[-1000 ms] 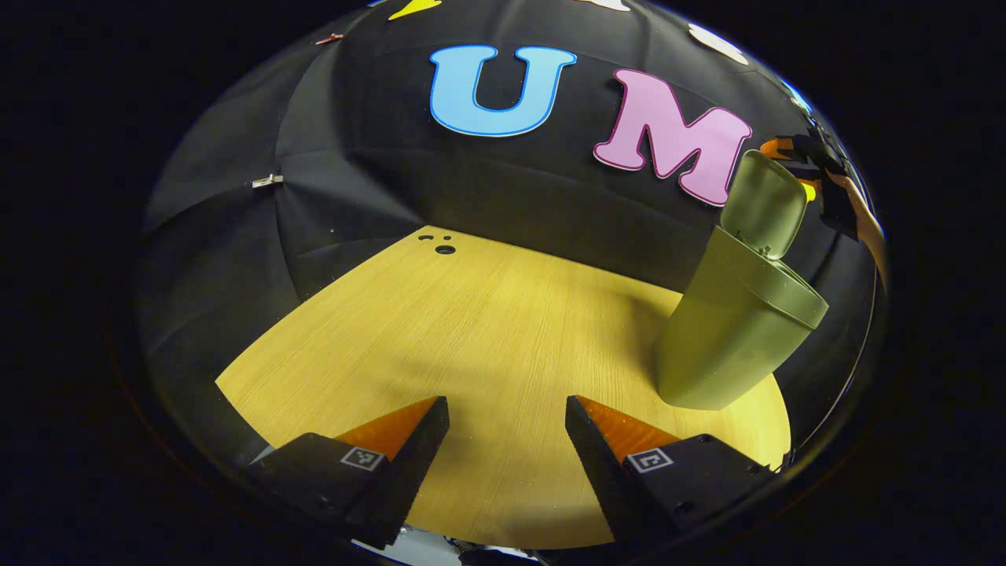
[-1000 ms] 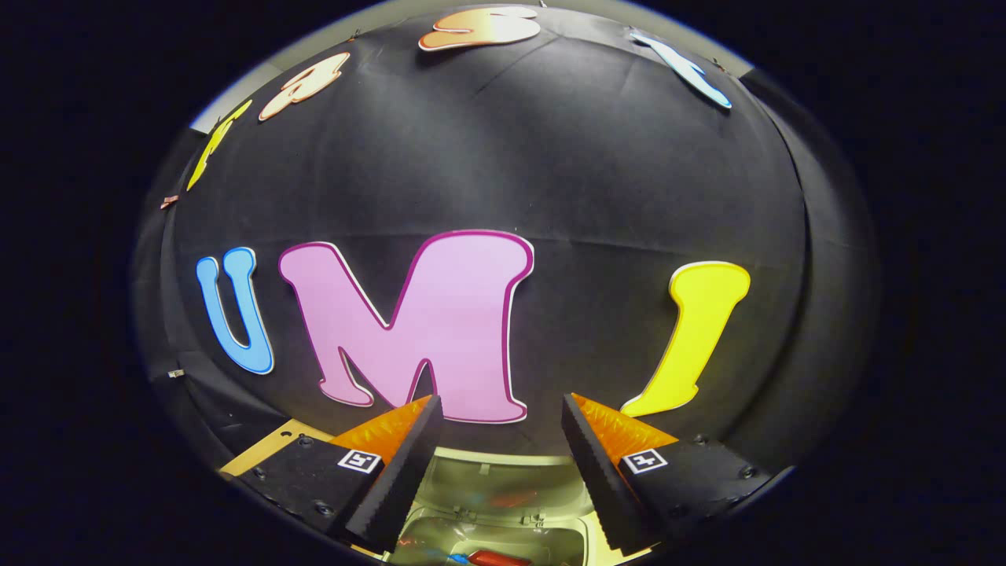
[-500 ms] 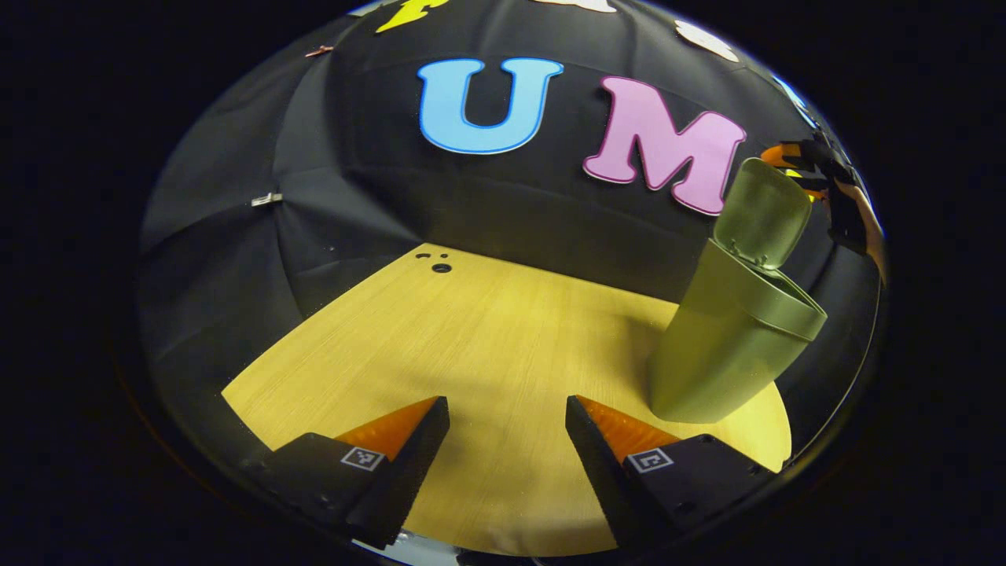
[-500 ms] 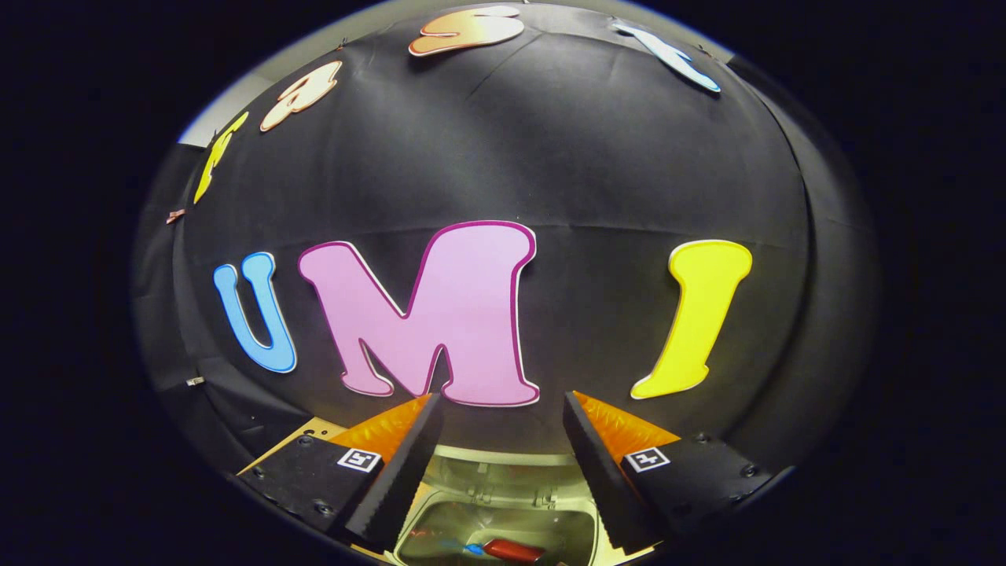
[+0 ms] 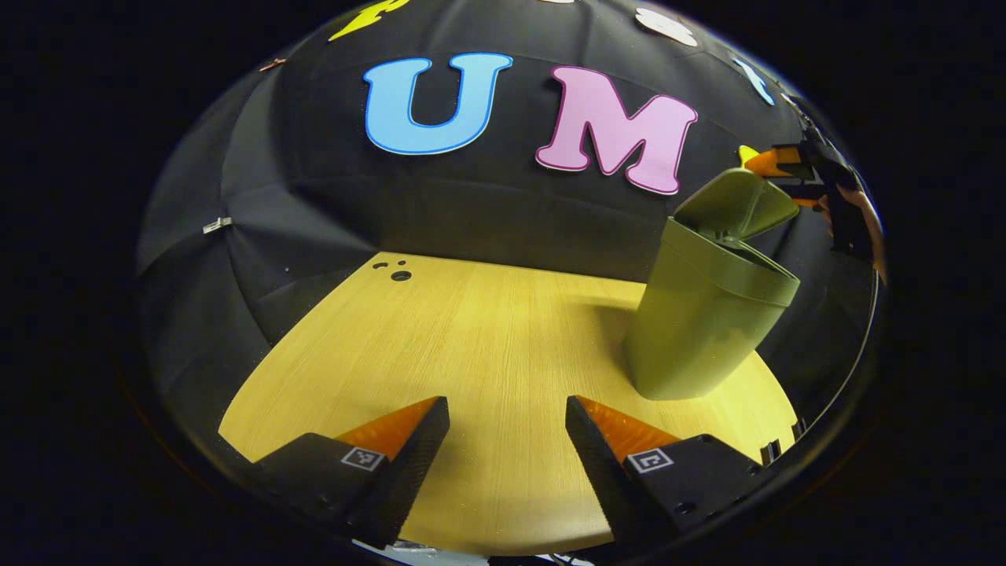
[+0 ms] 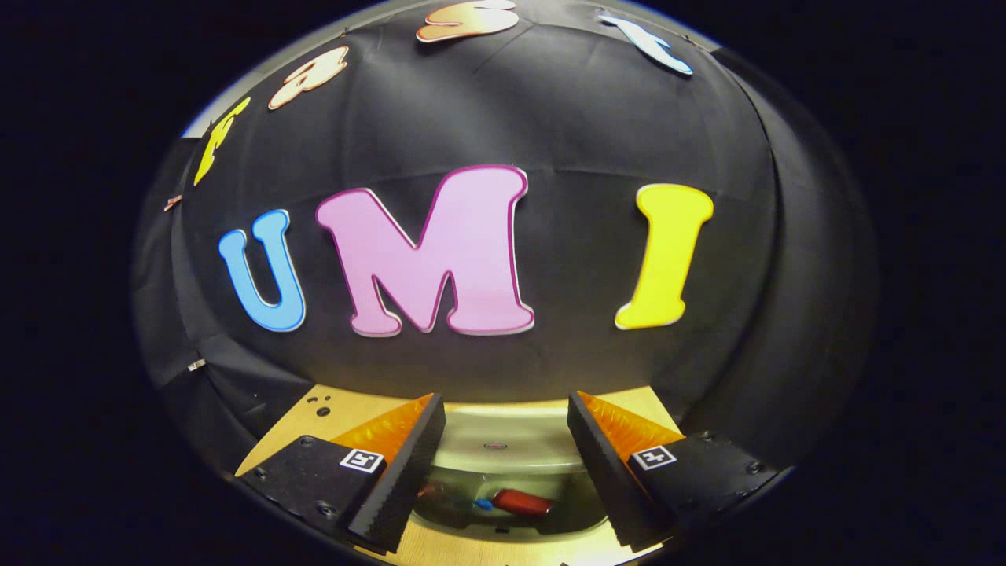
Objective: Press the lid of the desktop garbage bin to open it, pick up the crumpled paper on the desktop and throw it into the bin, then pick up the pop can on the desktop and drop it into the bin, and finally close the garbage bin lid.
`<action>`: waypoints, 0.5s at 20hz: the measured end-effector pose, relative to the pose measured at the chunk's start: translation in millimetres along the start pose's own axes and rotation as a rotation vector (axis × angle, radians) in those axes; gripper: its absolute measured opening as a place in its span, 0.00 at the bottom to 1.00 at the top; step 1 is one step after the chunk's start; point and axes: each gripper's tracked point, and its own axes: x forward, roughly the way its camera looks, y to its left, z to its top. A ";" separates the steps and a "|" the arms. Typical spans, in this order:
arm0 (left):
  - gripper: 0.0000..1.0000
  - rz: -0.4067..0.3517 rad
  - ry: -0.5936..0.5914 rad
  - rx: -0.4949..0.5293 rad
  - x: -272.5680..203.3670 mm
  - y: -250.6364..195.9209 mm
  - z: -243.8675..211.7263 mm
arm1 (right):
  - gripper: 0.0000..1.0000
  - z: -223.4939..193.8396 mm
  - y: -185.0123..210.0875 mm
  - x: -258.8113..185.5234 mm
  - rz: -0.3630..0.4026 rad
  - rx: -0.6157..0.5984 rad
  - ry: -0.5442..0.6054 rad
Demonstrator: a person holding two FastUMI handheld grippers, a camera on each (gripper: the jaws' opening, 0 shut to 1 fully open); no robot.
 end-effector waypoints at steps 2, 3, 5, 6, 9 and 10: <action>0.96 -0.005 0.009 0.026 -3.1 9.2 -5.6 | 0.99 -21.8 3.3 -8.3 -0.007 0.034 0.035; 0.96 -0.009 0.011 0.032 -5.5 13.7 -8.3 | 0.99 -29.0 3.7 -11.8 -0.014 0.049 0.039; 0.96 -0.020 0.008 0.036 -9.8 20.7 -12.1 | 0.99 -41.8 5.1 -17.1 -0.029 0.055 0.038; 0.96 -0.021 0.008 0.037 -10.4 25.1 -14.2 | 0.99 -47.7 5.1 -19.1 -0.040 0.046 0.037; 0.96 -0.016 0.014 0.022 -13.3 35.5 -21.0 | 1.00 -67.5 5.5 -21.9 -0.064 -0.006 0.045; 0.96 -0.017 0.011 0.012 -14.9 37.3 -21.7 | 1.00 -74.5 5.0 -22.9 -0.073 -0.026 0.051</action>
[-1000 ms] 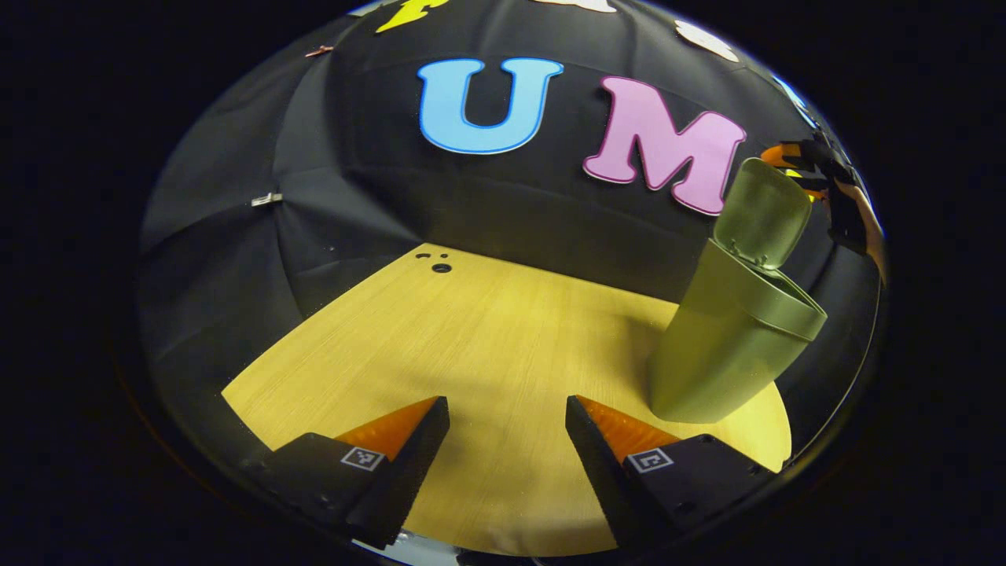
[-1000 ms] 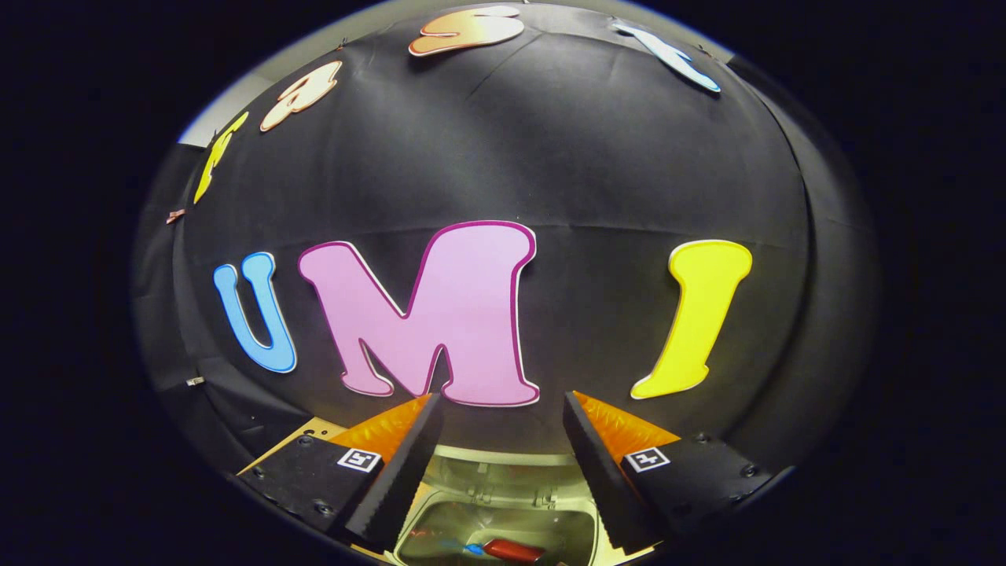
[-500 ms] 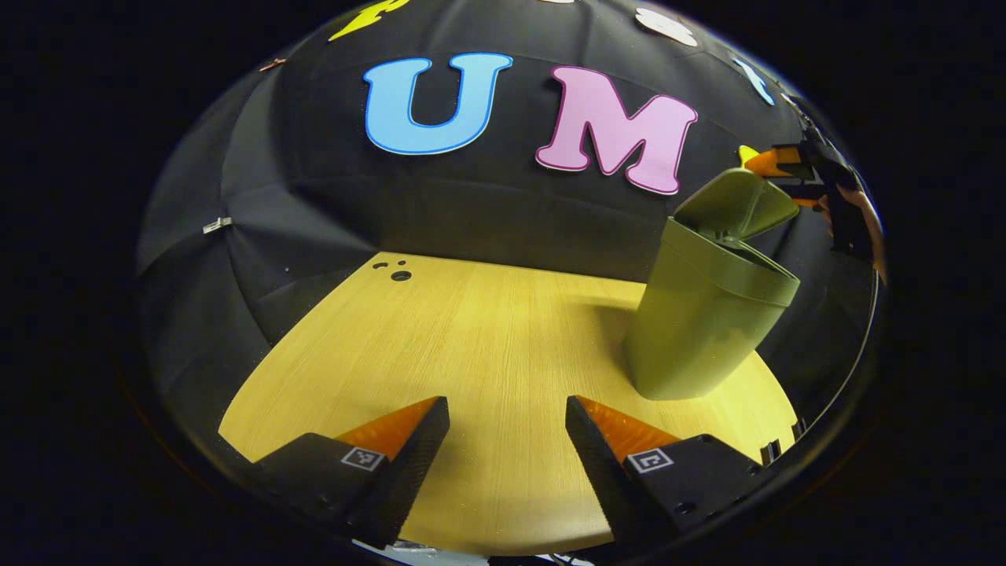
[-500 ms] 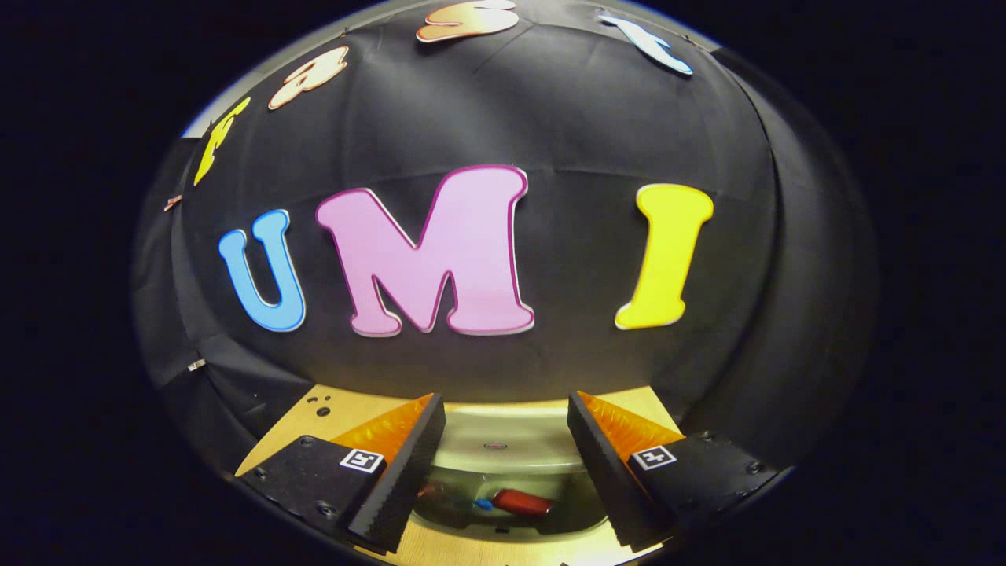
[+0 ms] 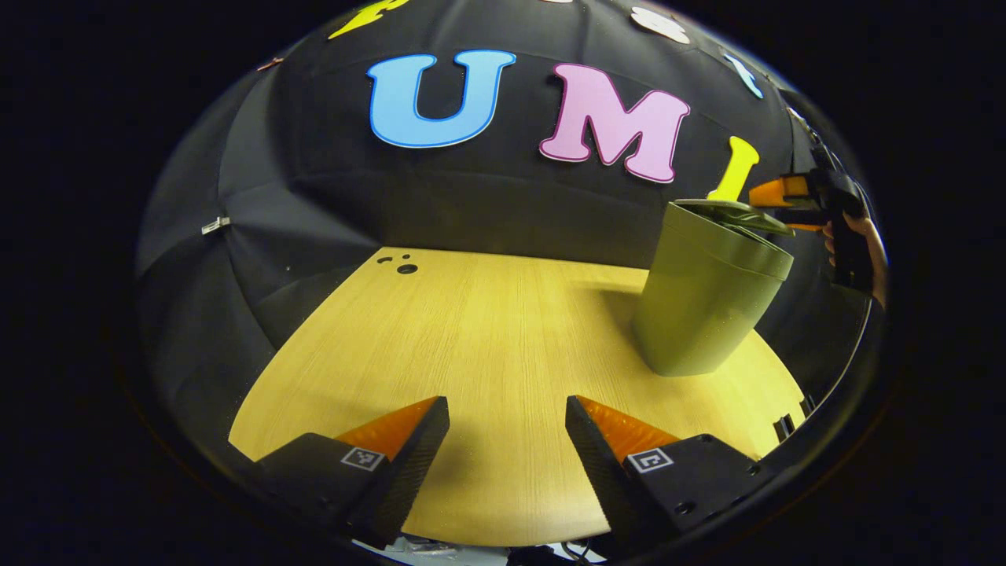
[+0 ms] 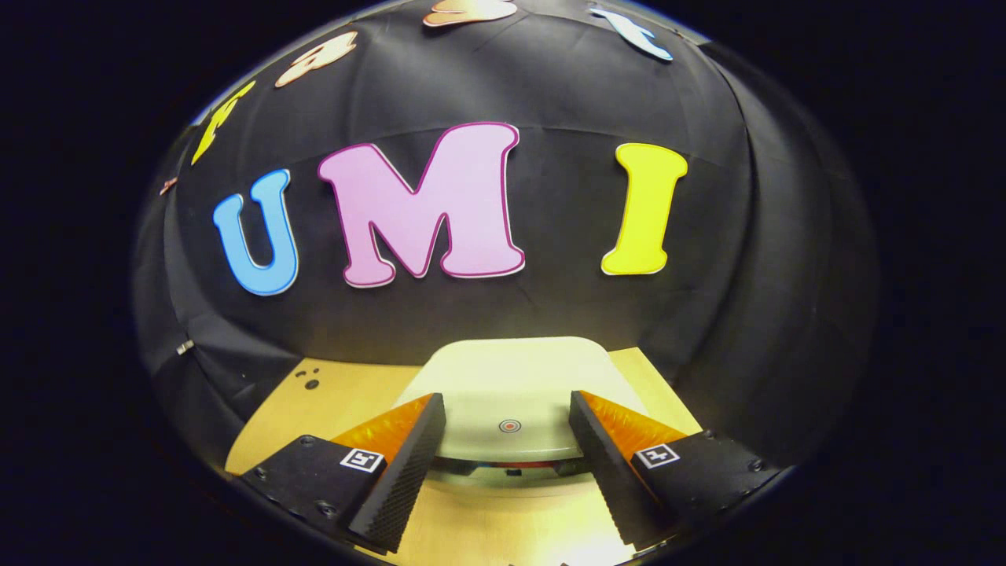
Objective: Press the lid of the desktop garbage bin to open it, pick up the crumpled paper on the desktop and throw it into the bin, then pick up the pop can on the desktop and drop it into the bin, and finally close the garbage bin lid.
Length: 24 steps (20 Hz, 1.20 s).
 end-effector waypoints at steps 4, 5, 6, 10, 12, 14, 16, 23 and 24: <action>0.96 -0.013 0.007 0.001 -5.3 3.8 -4.9 | 0.99 -28.7 3.1 -1.4 -0.013 -0.018 0.033; 0.96 -0.013 0.014 0.005 -6.1 6.2 -8.4 | 0.94 -23.5 3.4 -0.1 -0.014 -0.021 0.009; 0.96 -0.011 0.019 0.007 -6.6 8.5 -10.3 | 0.99 -25.5 3.9 -0.2 -0.014 -0.024 0.019; 0.99 -0.013 0.015 0.028 -8.2 12.3 -9.6 | 1.00 -28.6 2.7 1.6 -0.027 -0.016 0.016; 0.96 -0.015 0.019 0.049 -7.6 13.5 -10.9 | 1.00 -29.8 1.6 5.3 -0.044 0.011 0.009; 0.96 -0.022 0.027 0.060 -5.5 14.3 -16.4 | 1.00 -32.3 2.0 6.9 -0.056 0.006 0.002; 0.96 -0.042 0.033 0.054 -4.6 11.1 -18.9 | 1.00 -31.5 2.7 4.1 -0.057 0.001 -0.007; 0.96 -0.064 -0.037 0.067 0.7 6.7 14.4 | 0.99 -20.8 8.3 -9.2 -0.036 0.065 -0.080; 0.96 -0.064 -0.059 0.066 -0.8 6.4 24.6 | 0.99 -15.3 11.0 -16.4 -0.028 0.085 -0.115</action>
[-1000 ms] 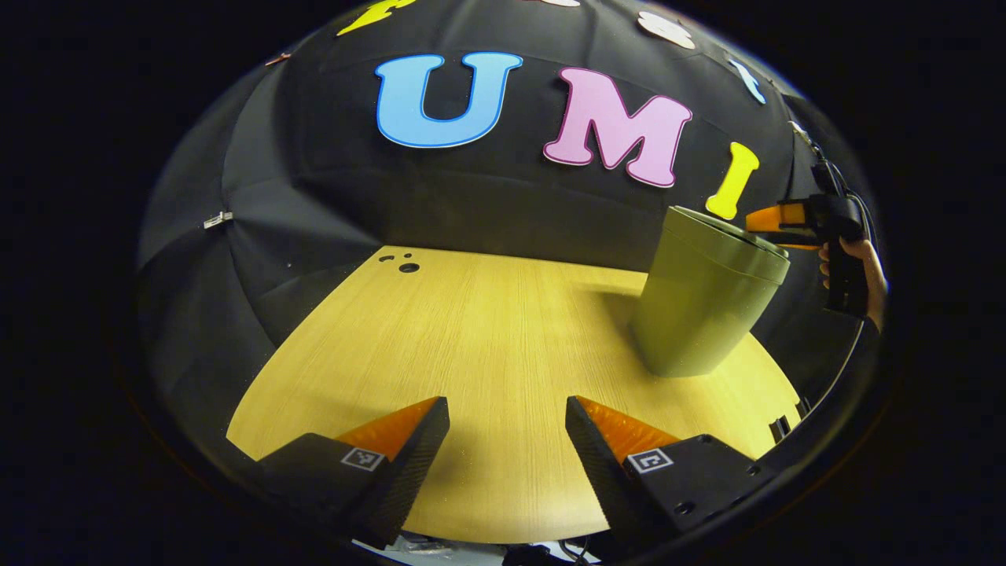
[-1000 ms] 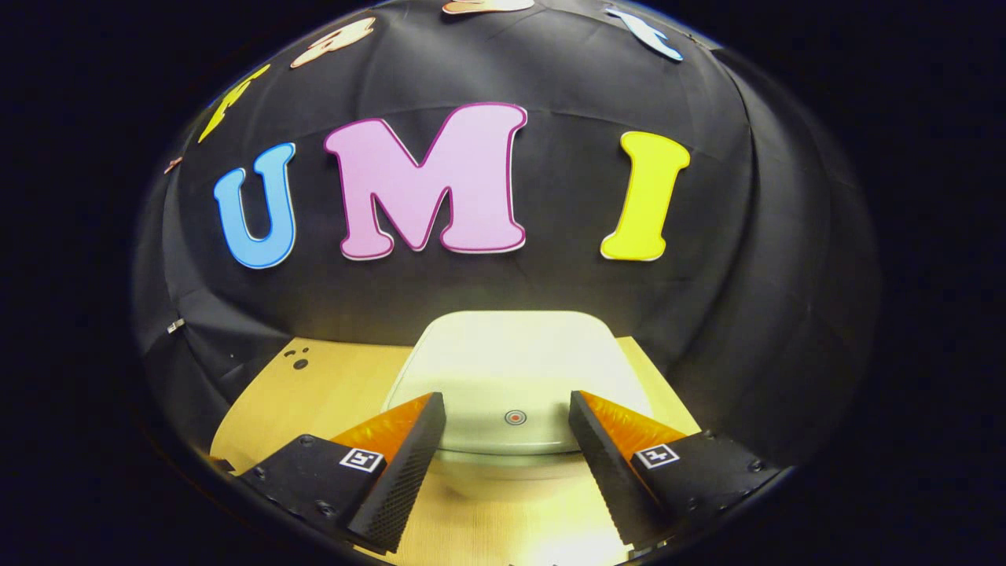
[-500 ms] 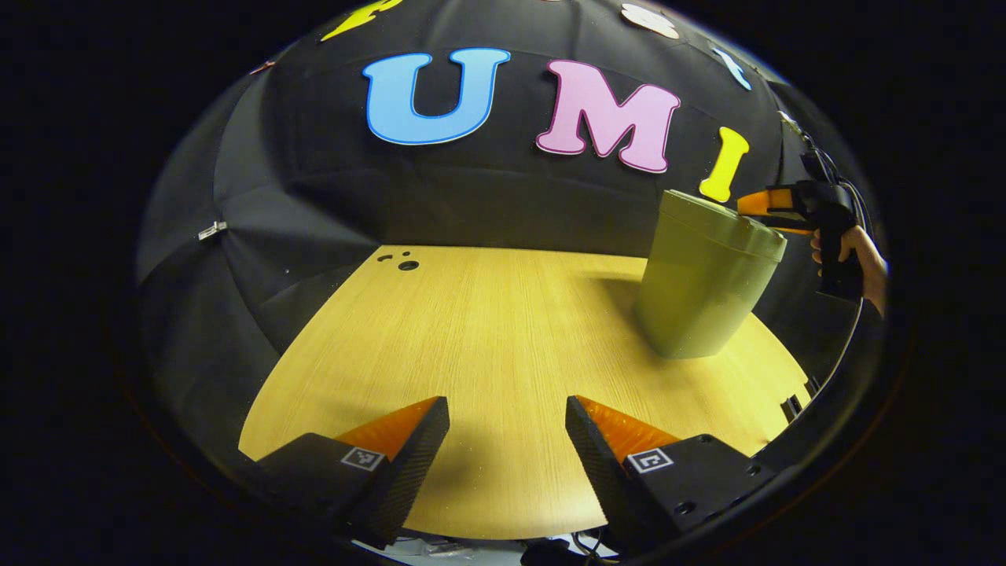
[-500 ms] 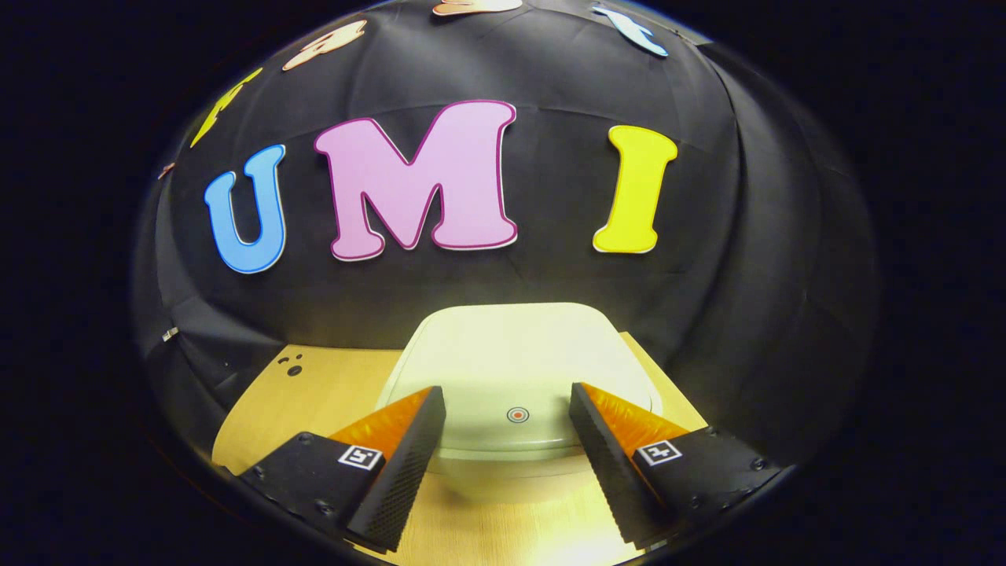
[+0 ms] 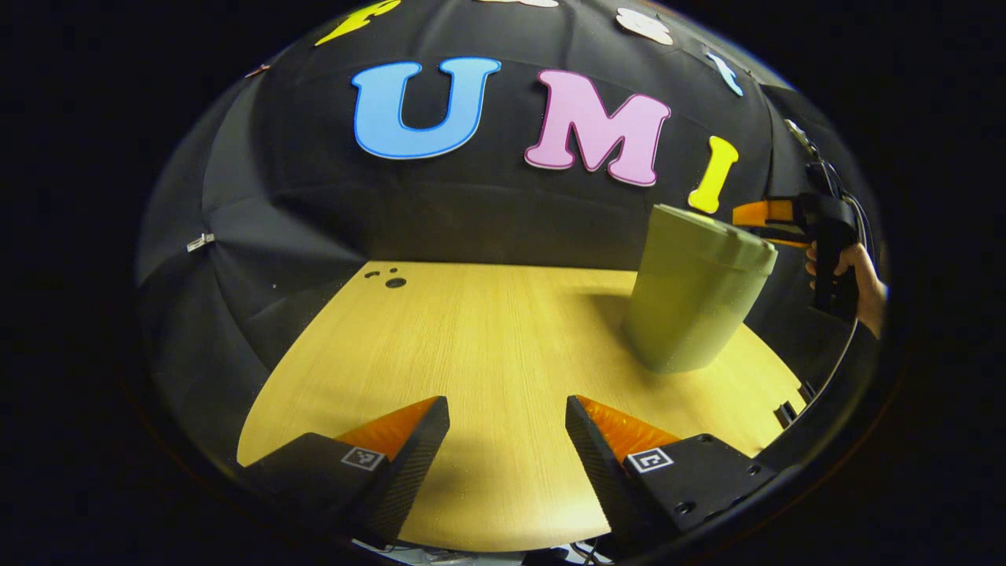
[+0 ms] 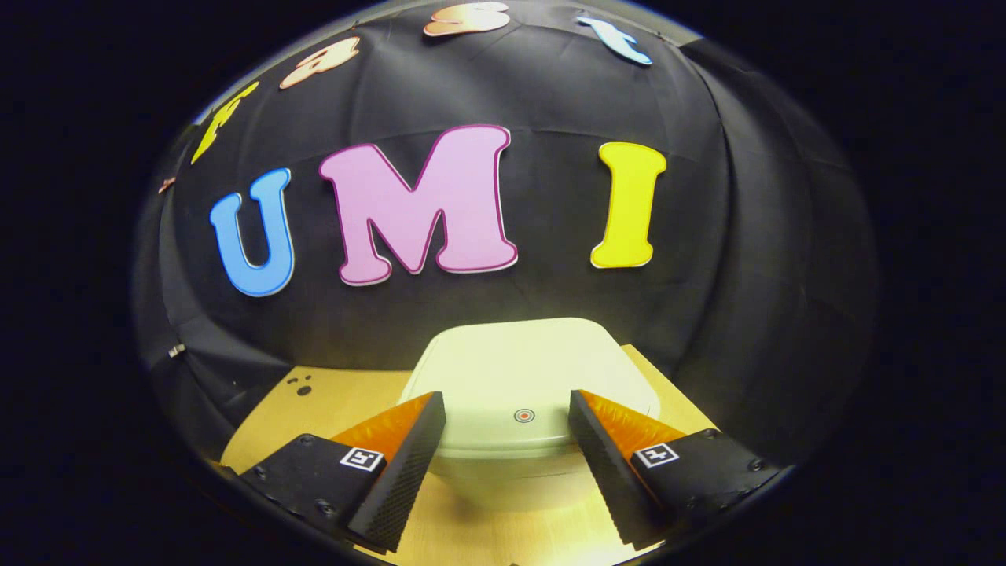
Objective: Press the lid of the desktop garbage bin to open it, pick up the crumpled paper on the desktop and throw it into the bin, then pick up the pop can on the desktop and drop it into the bin, and finally close the garbage bin lid.
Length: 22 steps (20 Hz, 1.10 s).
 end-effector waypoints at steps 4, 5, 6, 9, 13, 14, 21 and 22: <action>0.96 0.016 -0.107 0.060 -11.4 1.1 42.3 | 0.99 8.4 13.1 -28.5 0.010 0.034 -0.084; 0.96 0.018 -0.150 0.088 -15.0 -1.0 57.6 | 0.99 4.0 17.2 -36.3 0.016 0.039 -0.082; 0.96 0.024 -0.185 0.113 -20.3 -2.8 71.9 | 0.99 -1.6 21.9 -43.9 0.024 0.038 -0.077; 0.95 0.012 -0.258 0.132 -33.0 -15.8 98.2 | 0.98 -21.4 31.7 -67.0 0.039 -0.005 -0.058; 0.95 0.020 -0.296 0.117 -49.9 -25.0 114.3 | 0.98 -49.8 54.5 -91.9 0.072 -0.036 -0.015; 0.95 0.027 -0.302 0.125 -54.0 -23.7 114.3 | 0.98 -60.7 55.4 -94.2 0.066 -0.056 0.004; 0.95 0.006 -0.246 0.060 -45.5 -23.7 81.1 | 0.99 -117.4 77.0 -122.2 0.112 -0.120 0.117; 0.95 -0.016 -0.233 0.055 -41.4 -28.6 76.4 | 0.99 -120.6 80.9 -124.2 0.123 -0.127 0.127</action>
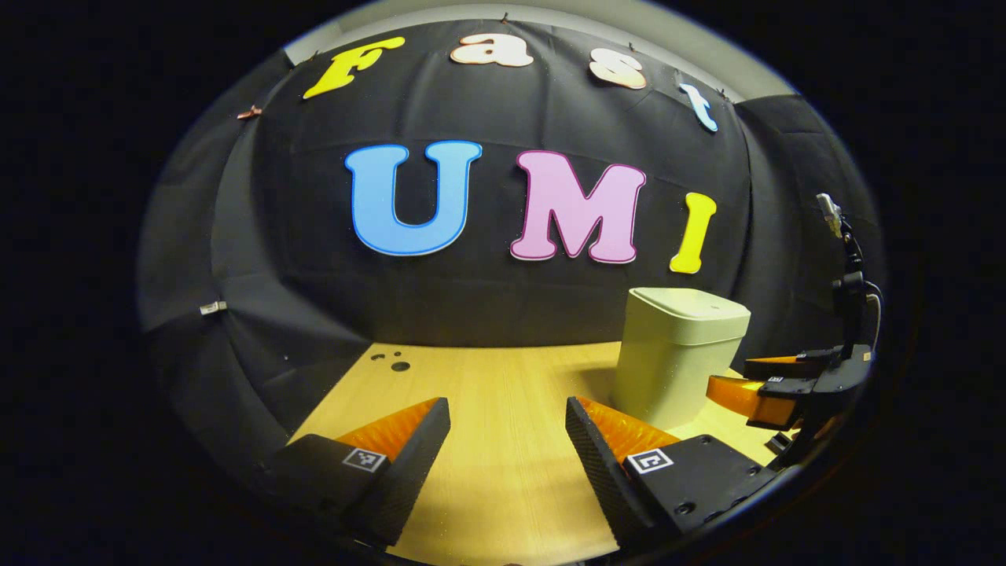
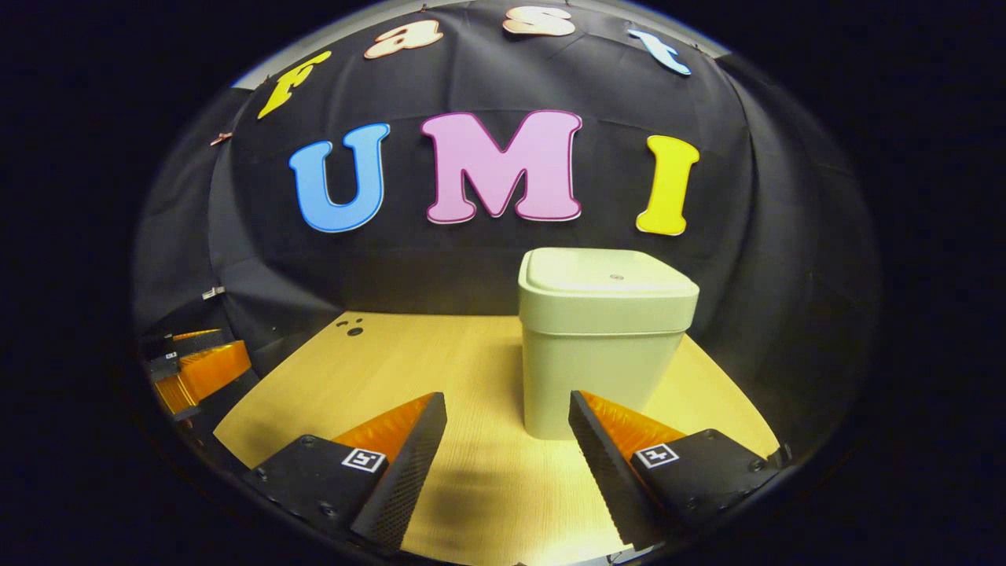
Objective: Press the lid of the desktop garbage bin to open it, pick up the crumpled paper on the desktop and throw it into the bin, then pick up the pop can on the desktop and drop it into the bin, and finally close the garbage bin lid.
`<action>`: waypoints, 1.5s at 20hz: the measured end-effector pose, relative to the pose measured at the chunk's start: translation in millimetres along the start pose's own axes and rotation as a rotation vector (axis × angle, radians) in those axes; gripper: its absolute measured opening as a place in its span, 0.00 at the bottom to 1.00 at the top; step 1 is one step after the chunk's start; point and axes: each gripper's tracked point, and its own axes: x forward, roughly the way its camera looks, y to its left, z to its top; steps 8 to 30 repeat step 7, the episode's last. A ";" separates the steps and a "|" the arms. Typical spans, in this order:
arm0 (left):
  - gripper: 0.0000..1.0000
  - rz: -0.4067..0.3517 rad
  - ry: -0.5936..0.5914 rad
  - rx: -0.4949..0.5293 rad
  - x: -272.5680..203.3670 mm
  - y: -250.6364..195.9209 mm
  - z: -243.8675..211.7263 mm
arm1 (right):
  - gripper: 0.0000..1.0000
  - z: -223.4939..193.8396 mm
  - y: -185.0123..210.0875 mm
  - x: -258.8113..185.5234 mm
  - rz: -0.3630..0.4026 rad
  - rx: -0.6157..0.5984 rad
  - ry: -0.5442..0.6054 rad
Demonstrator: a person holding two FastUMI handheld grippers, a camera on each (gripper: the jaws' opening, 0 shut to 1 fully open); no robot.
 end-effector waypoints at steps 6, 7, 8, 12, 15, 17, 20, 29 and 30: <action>0.95 -0.024 0.011 0.016 8.3 2.0 -10.1 | 0.99 -6.4 13.1 4.6 0.042 -0.048 0.045; 0.95 -0.021 0.008 0.014 10.3 3.1 -8.9 | 0.99 -5.2 13.2 5.8 0.042 -0.049 0.044; 0.95 -0.021 0.008 0.014 10.3 3.1 -8.9 | 0.99 -5.2 13.2 5.8 0.042 -0.049 0.044; 0.95 -0.021 0.008 0.014 10.3 3.1 -8.9 | 0.99 -5.2 13.2 5.8 0.042 -0.049 0.044; 0.95 -0.021 0.008 0.014 10.3 3.1 -8.9 | 0.99 -5.2 13.2 5.8 0.042 -0.049 0.044; 0.95 -0.021 0.008 0.014 10.3 3.1 -8.9 | 0.99 -5.2 13.2 5.8 0.042 -0.049 0.044; 0.95 -0.021 0.008 0.014 10.3 3.1 -8.9 | 0.99 -5.2 13.2 5.8 0.042 -0.049 0.044; 0.95 -0.021 0.008 0.014 10.3 3.1 -8.9 | 0.99 -5.2 13.2 5.8 0.042 -0.049 0.044; 0.95 -0.021 0.008 0.014 10.3 3.1 -8.9 | 0.99 -5.2 13.2 5.8 0.042 -0.049 0.044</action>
